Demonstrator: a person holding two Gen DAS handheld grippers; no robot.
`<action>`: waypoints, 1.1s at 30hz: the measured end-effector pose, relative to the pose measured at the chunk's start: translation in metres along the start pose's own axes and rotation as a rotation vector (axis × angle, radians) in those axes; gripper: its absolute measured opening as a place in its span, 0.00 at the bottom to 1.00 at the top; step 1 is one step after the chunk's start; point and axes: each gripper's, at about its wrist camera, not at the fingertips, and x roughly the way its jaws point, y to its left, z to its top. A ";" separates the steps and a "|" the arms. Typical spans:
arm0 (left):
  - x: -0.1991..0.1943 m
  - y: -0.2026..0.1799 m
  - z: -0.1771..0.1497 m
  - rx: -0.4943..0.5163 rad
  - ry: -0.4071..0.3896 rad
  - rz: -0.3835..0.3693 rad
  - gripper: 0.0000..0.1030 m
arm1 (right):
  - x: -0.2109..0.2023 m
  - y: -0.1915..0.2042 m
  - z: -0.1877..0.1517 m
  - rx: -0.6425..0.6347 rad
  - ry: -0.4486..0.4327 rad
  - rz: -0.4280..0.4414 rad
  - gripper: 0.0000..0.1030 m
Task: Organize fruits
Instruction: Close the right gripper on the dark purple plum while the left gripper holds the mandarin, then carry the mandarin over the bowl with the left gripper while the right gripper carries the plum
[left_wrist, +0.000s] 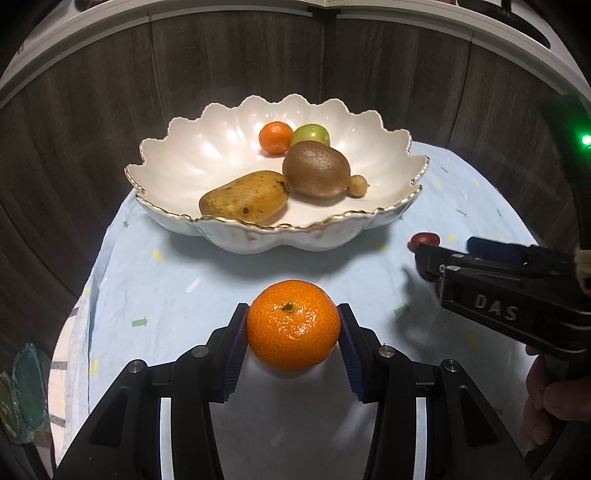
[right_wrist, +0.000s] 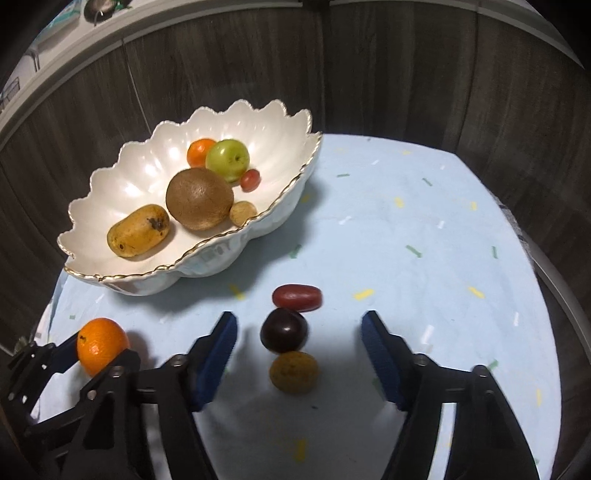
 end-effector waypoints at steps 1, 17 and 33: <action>0.000 0.001 0.001 -0.005 -0.001 -0.003 0.44 | 0.002 0.001 0.000 0.000 0.010 -0.004 0.54; 0.000 0.006 0.003 -0.028 0.002 -0.024 0.44 | 0.004 0.005 0.000 -0.019 0.032 0.025 0.29; -0.039 0.001 0.019 -0.031 -0.069 -0.038 0.44 | -0.048 0.003 0.008 0.006 -0.043 0.042 0.29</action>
